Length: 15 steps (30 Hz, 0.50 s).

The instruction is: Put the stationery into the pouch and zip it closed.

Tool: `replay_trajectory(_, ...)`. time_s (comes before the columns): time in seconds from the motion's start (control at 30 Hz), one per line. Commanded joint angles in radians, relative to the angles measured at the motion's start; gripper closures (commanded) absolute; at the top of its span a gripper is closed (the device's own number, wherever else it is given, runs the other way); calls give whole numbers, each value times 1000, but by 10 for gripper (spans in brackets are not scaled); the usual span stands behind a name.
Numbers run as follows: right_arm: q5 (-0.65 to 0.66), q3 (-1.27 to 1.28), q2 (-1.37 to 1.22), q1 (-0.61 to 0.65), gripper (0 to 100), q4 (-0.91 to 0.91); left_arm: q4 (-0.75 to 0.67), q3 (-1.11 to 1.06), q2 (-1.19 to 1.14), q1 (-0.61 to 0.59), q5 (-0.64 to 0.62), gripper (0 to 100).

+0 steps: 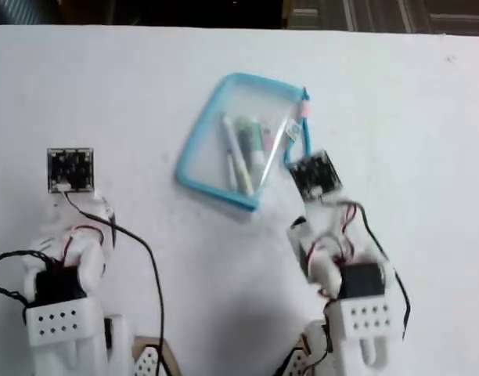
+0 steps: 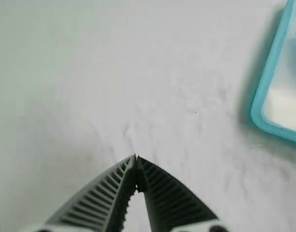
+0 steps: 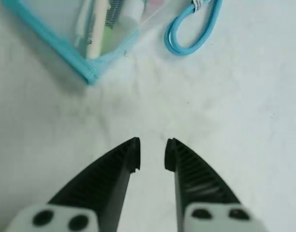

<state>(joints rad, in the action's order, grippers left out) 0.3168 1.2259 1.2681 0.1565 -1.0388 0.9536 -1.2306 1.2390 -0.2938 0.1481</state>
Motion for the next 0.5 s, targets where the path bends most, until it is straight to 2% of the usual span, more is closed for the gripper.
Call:
replay_trajectory(0.0,8,176,200,-30,887,140,-28,-21,12,-5,6,977)
replay_trajectory(0.23,14,460,549,-31,887,177,-163,-155,12,-5,6,977)
replay_trajectory(0.47,12,465,492,-31,887,142,-221,-253,12,-7,6,977)
